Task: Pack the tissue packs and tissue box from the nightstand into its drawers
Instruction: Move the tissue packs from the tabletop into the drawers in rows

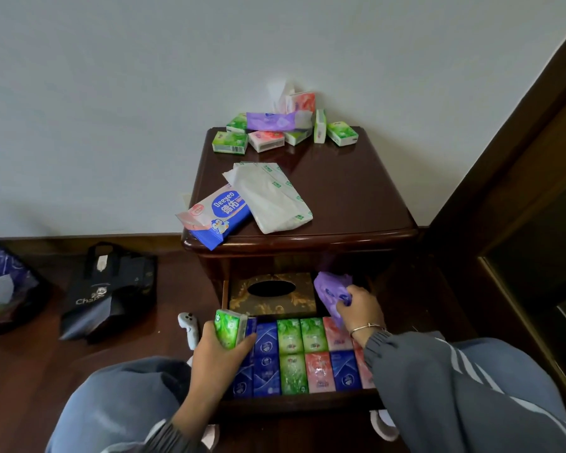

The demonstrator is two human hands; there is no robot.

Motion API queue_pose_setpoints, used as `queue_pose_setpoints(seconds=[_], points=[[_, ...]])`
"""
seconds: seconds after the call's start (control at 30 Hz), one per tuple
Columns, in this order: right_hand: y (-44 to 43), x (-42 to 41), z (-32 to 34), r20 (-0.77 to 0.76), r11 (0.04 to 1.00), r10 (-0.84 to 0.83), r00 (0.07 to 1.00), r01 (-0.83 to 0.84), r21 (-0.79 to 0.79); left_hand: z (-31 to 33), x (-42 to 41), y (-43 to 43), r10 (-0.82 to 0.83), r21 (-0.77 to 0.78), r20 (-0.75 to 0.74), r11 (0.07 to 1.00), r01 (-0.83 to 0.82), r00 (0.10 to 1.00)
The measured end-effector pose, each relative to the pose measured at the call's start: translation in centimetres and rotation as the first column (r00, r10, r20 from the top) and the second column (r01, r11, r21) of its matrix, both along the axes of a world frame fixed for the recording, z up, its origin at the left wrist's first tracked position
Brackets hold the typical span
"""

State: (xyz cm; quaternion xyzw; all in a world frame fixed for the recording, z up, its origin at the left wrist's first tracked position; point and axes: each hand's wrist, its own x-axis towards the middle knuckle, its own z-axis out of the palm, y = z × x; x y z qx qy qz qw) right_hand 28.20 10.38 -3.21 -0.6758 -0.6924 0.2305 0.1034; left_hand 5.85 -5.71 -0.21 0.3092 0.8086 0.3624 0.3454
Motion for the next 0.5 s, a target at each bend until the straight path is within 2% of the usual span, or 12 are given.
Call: queue_pose_setpoints(seconds=[0.1, 0.33, 0.5], points=[[0.5, -0.7, -1.1, 0.023, 0.999, 0.003, 1.0, -0.004, 0.045, 0.2, -0.1, 0.1, 0.0, 0.01, -0.012, 1.0, 0.0, 1.0], [-0.2, 1.0, -3.5, -0.095, 0.98, -0.055, 0.994, 0.036, -0.194, 0.2, 0.3, 0.8, -0.021, 0.021, 0.019, 1.0, 0.021, 1.0], [-0.3, 2.2, -5.2, -0.014, 0.953, 0.244, 0.97, -0.243, -0.183, -0.3, 0.7, 1.1, -0.05, 0.024, 0.045, 0.999, 0.049, 0.998]])
